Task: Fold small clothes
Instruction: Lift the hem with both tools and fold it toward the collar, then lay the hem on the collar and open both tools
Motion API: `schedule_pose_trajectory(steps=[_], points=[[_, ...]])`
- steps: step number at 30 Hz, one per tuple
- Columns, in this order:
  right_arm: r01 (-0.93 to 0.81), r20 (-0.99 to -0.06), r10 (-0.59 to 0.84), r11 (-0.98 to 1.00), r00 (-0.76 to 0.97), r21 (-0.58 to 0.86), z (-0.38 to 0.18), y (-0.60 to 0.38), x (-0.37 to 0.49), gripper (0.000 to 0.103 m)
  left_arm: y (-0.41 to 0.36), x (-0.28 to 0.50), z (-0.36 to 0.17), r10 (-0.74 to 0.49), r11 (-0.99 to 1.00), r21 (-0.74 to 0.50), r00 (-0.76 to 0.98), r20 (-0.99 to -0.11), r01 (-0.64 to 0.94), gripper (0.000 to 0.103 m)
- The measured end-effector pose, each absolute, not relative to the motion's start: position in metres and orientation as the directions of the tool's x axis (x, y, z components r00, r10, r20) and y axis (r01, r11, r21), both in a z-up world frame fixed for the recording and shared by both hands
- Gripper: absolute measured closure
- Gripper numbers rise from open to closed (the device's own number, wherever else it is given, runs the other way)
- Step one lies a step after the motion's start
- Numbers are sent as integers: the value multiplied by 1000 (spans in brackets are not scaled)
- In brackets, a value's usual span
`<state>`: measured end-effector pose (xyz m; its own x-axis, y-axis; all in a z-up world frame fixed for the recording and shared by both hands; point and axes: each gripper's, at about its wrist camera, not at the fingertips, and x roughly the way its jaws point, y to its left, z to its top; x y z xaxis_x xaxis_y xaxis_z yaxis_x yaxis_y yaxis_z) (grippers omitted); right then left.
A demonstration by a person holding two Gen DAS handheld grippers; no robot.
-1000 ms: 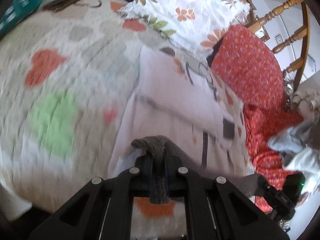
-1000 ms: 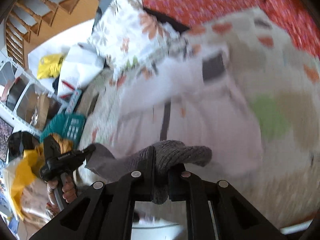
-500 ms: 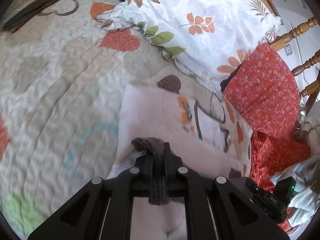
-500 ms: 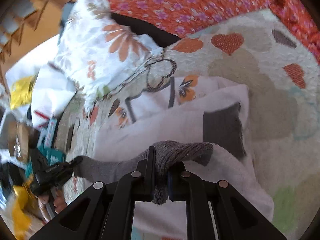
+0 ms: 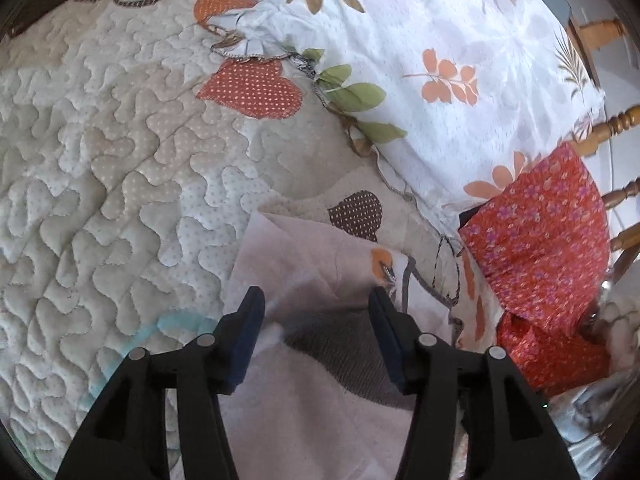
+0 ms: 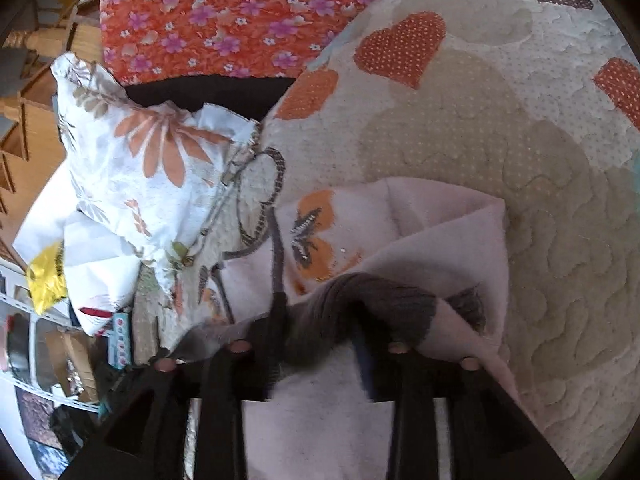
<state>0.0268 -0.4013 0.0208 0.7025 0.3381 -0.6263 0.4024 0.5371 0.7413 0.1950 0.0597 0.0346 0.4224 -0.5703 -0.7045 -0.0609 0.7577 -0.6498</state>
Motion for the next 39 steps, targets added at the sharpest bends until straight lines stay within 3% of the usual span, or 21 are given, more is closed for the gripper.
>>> schedule_pose_trajectory(steps=[2,4,10,15,18,23,26,31,39], points=[[402,-595,315,502,740,766,28,-410,19,39,58,191,41,-547,783,-621,428,-719,-43,45],[409,-575,283,474,767,779,35,-421,12,32,58,183,49,-518,810,-586,444,-732,-21,44],[472,-624,201,495,755,730,46,-441,-7,28,63,164,67,-395,901,-431,486,-779,42,36],[470,-700,179,624,691,624,54,-423,-10,28,78,145,63,-289,955,-286,490,-822,83,35],[394,-711,164,737,684,549,65,-398,-10,34,93,130,56,-289,955,-284,466,-836,82,35],[198,-702,329,807,631,556,52,-354,19,37,91,108,47,-320,947,-300,422,-848,116,35],[291,-780,170,863,603,413,35,-359,33,38,85,99,51,-318,948,-288,428,-846,135,35],[589,-766,-141,730,627,348,34,-431,8,35,84,97,53,-300,954,-253,439,-847,164,35],[586,-758,-78,686,648,431,52,-441,-17,35,87,94,47,-304,952,-263,418,-856,154,35]])
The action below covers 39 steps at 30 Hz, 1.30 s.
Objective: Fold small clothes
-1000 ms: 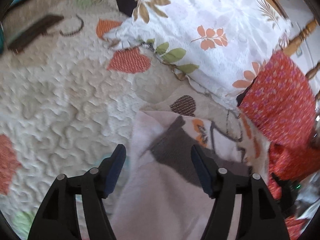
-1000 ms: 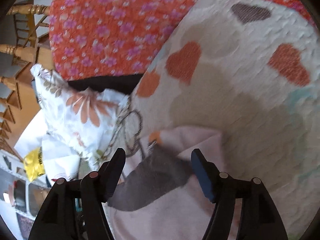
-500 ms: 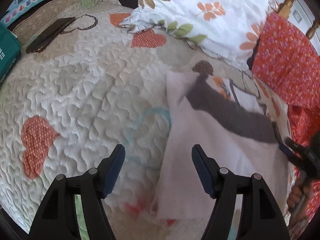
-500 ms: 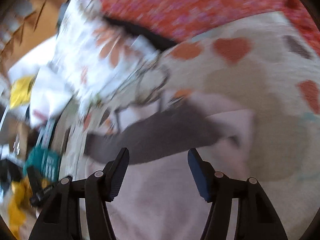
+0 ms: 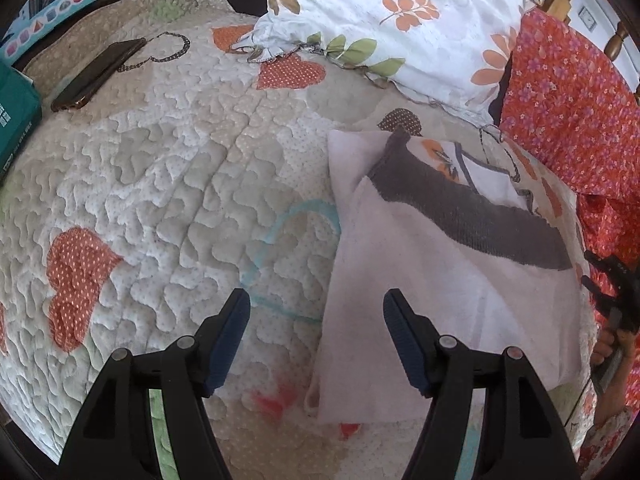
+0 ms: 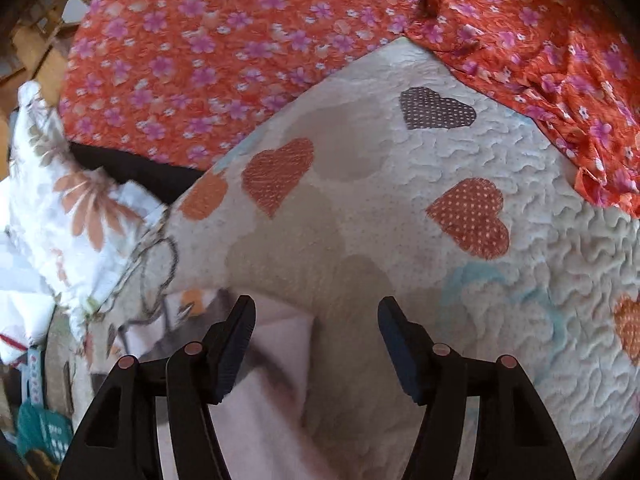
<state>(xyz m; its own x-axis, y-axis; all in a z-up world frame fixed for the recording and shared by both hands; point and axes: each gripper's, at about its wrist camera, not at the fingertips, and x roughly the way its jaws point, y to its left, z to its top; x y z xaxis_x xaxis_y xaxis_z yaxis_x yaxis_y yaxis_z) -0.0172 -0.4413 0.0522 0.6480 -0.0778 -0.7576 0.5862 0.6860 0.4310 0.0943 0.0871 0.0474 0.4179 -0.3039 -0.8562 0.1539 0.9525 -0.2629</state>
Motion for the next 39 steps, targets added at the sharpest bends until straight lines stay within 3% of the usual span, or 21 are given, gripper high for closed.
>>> schedule_pose_trajectory(steps=[8,11,14,20,32,34,36,39], points=[[443,-745,75,763,663,471,73,-382,-60,31,87,73,16,-346,937,-306,332,-877,169,32],[419,-745,90,780,661,466,76,-369,-81,29,76,63,15,-335,938,-269,380,-862,216,29],[427,-739,66,780,671,457,77,-367,-107,29,60,59,18,-266,949,-178,362,-893,258,95],[475,-722,37,731,690,491,77,-383,-143,29,88,64,35,-222,973,-179,392,-893,144,100],[570,-755,99,593,648,568,37,-391,-179,26,105,42,49,-298,954,-289,403,-865,84,99],[568,-762,113,600,637,564,30,-386,-177,25,105,39,51,-307,950,-299,411,-859,85,93],[569,-769,125,602,626,561,23,-382,-174,25,106,34,55,-312,948,-306,427,-849,84,70],[571,-778,134,604,614,555,14,-377,-168,25,106,31,58,-306,950,-302,447,-840,83,54]])
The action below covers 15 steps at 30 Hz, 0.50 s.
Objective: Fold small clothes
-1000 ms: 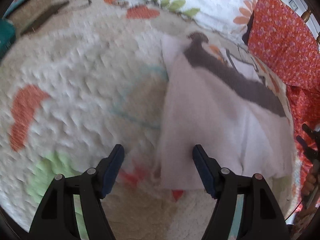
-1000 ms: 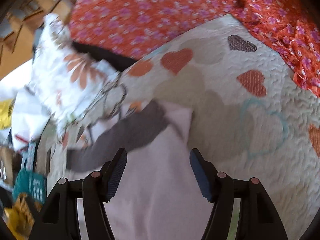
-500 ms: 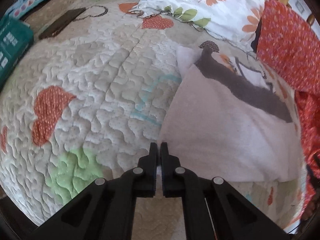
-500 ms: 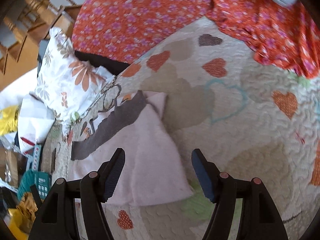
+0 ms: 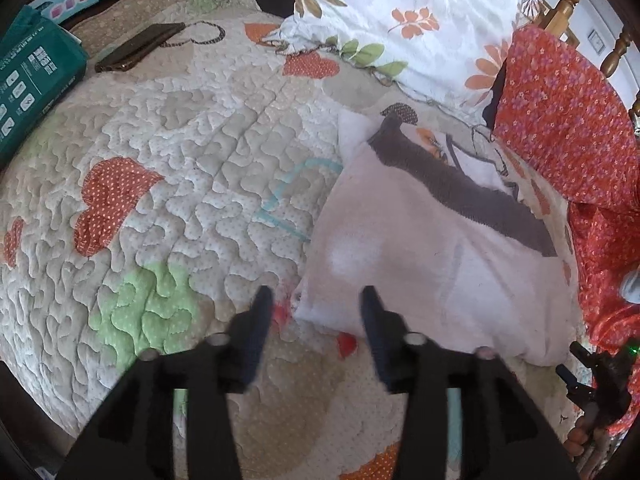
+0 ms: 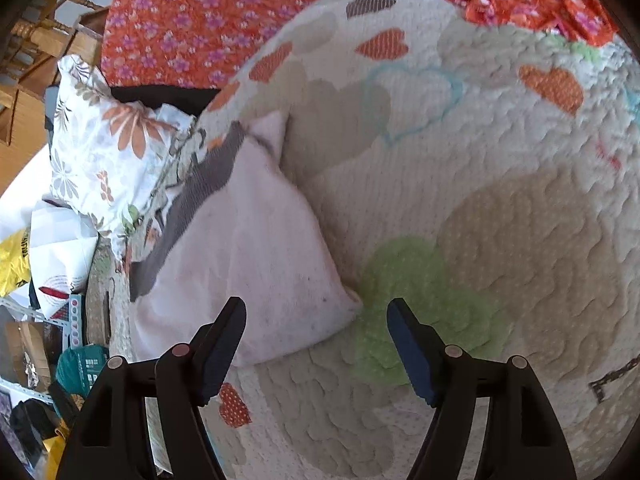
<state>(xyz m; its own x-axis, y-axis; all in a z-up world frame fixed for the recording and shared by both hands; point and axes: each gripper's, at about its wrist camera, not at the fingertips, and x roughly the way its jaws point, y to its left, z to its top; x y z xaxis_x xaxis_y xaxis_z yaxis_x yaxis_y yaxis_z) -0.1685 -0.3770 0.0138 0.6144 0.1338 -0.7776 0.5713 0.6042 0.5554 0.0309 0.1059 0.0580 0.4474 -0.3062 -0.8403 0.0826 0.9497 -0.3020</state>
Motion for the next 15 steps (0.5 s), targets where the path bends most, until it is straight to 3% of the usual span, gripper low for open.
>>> schedule_pose_trajectory(steps=[7,15], points=[[552,-772,122,630,624,546,7,-368,-149,25,106,36,50,-301,952,-298,429,-852,76,53],[418,-618,231,559,751,716,-14,-381,-116,21,97,40,46,-315,948,-304,414,-854,95,47]])
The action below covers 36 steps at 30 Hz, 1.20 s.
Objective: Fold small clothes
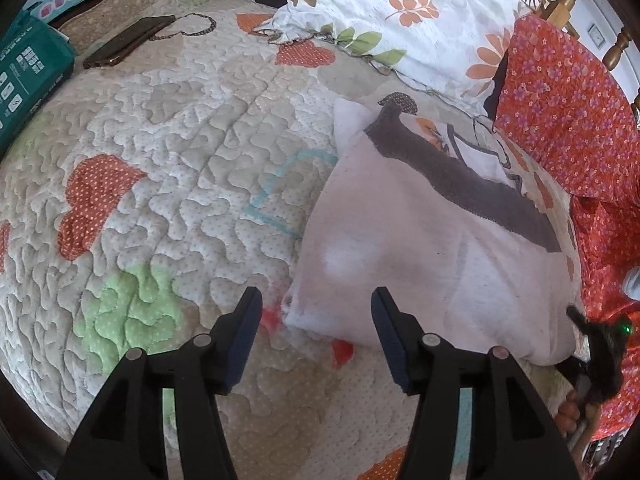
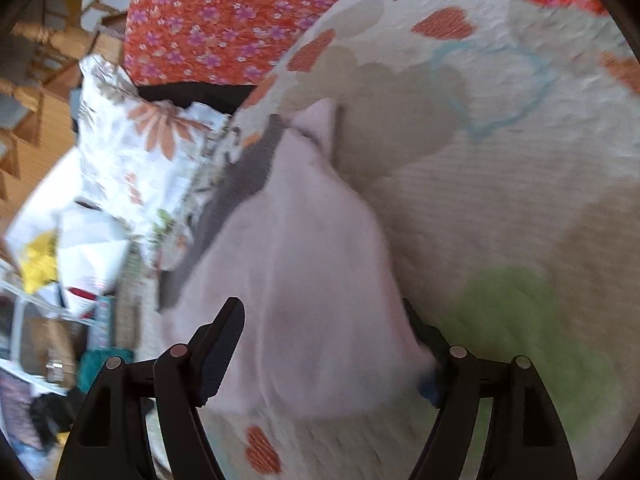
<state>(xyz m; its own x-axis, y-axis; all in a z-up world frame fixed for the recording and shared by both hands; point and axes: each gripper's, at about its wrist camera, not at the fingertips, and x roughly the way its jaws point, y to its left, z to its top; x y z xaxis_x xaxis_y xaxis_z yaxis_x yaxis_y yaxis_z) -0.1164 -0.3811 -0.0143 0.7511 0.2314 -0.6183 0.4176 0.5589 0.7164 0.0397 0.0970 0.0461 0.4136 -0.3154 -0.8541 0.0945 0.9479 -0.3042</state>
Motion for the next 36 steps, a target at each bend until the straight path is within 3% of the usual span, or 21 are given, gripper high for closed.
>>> schedule_pose_trajectory(steps=[4,6,7,8,13,19,26,29,33,35,36], points=[[428,-614,183,567,768,704,-12,-380,-102,24,99,45,45,-314,948,-306,406,-858,86,47],[444,-650,172,601,740,665,-7,-371,-94,49,103,48,48,-319,946,-317,407,-856,76,47],[434,-665,201,618,719,656,-6,-365,-88,76,107,50,49,-322,944,-322,409,-854,70,47],[424,-675,220,633,704,648,-4,-361,-82,83,111,52,52,-323,942,-329,413,-851,60,47],[384,-713,140,762,687,521,48,-322,-60,85,135,60,69,-349,926,-377,436,-830,24,47],[298,-728,162,837,666,459,88,-238,9,87,182,66,93,-373,888,-457,500,-782,-53,42],[169,-770,258,889,584,426,64,-113,75,89,226,71,98,-381,838,-526,537,-753,-143,40],[119,-828,164,957,537,266,43,-61,96,88,236,72,98,-394,819,-551,543,-742,-160,40],[76,-840,146,973,522,217,37,-33,102,75,244,71,101,-403,801,-573,553,-729,-173,40],[37,-826,204,964,525,262,45,-23,101,47,247,71,102,-408,793,-583,558,-722,-175,40],[15,-817,244,955,522,295,47,-22,101,42,248,70,103,-408,791,-586,562,-720,-176,40]])
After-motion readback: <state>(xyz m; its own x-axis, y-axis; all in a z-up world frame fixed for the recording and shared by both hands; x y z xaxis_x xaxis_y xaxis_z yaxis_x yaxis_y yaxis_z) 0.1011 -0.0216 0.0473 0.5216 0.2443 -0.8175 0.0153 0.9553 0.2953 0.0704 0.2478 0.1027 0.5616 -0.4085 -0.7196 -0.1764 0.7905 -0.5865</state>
